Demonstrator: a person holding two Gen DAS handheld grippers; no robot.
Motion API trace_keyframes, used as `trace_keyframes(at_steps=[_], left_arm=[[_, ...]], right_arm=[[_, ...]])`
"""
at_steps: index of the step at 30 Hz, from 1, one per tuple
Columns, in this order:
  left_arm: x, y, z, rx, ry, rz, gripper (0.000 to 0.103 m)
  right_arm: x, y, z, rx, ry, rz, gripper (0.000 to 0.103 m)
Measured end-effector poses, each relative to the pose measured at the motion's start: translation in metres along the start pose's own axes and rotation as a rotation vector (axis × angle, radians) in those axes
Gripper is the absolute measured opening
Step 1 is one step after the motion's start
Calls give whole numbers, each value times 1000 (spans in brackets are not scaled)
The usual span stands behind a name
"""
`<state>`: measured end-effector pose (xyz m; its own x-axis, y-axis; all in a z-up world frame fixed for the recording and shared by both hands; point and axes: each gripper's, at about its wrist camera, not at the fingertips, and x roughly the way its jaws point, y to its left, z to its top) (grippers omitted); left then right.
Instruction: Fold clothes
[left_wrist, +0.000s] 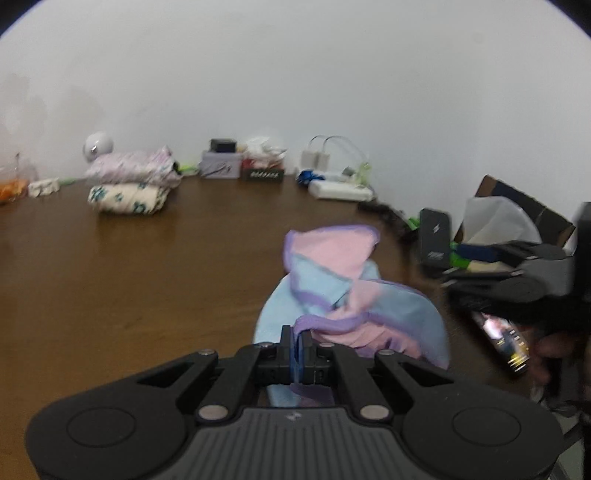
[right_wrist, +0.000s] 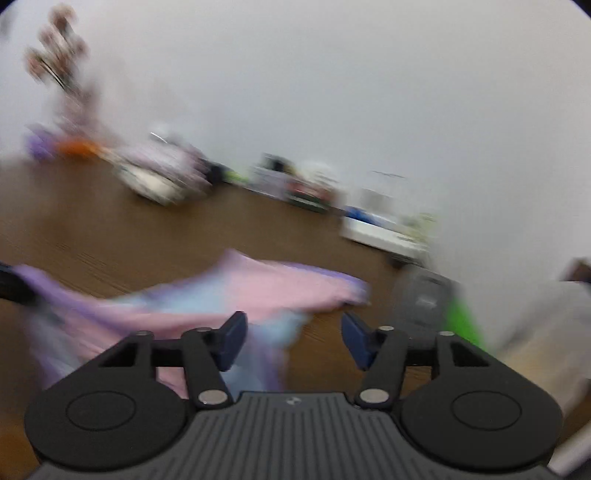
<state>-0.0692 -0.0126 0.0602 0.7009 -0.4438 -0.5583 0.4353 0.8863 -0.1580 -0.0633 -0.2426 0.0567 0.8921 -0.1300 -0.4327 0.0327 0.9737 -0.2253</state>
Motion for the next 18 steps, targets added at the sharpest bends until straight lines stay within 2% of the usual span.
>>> trace_keyframes(at_steps=[1, 3, 4, 6, 15, 18], left_arm=[[3, 4, -1, -14, 7, -5, 1], [7, 8, -1, -26, 11, -16, 1], [8, 9, 0, -23, 7, -21, 1], [10, 10, 1, -17, -2, -32, 1], [6, 10, 0, -2, -9, -29, 1], [5, 9, 0, 11, -17, -28, 1]], right_arm=[[-9, -8, -3, 56, -22, 28, 57], [-30, -21, -11, 171, -49, 126, 43], [-36, -22, -15, 185, -39, 186, 32], [-44, -14, -22, 151, -29, 261, 29], [6, 42, -31, -11, 101, 222, 28], [3, 53, -40, -48, 124, 172, 28]])
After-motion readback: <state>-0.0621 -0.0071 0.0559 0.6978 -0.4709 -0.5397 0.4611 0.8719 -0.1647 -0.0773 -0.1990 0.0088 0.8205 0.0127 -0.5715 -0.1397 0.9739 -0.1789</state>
